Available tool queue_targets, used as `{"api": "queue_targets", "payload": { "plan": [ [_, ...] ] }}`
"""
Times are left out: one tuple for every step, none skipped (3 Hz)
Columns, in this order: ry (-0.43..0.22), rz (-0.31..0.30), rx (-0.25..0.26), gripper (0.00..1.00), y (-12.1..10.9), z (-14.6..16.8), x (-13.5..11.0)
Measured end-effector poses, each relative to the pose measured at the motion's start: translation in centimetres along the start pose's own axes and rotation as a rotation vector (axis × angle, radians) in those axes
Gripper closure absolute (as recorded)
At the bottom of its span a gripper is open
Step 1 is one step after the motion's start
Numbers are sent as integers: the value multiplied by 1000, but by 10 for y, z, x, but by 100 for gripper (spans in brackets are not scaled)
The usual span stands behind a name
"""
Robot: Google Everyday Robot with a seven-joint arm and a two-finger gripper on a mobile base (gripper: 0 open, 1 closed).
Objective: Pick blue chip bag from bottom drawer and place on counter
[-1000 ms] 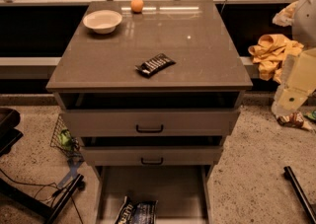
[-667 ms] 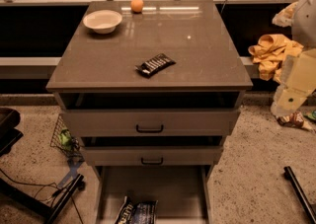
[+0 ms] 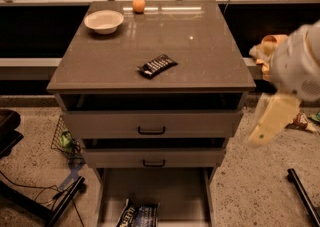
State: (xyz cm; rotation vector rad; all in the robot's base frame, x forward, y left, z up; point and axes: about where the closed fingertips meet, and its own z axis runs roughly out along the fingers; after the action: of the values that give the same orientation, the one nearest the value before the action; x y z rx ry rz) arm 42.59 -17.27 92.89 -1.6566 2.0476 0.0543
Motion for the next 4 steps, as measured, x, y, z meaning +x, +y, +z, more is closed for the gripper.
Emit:
{"api": "queue_targets", "payload": {
  "plan": [
    [-119, 11, -34, 0, 36, 56, 1],
    [-176, 4, -72, 0, 77, 131, 6],
    [-203, 7, -99, 0, 104, 199, 11],
    [-208, 20, -67, 0, 108, 250, 13]
  ]
}}
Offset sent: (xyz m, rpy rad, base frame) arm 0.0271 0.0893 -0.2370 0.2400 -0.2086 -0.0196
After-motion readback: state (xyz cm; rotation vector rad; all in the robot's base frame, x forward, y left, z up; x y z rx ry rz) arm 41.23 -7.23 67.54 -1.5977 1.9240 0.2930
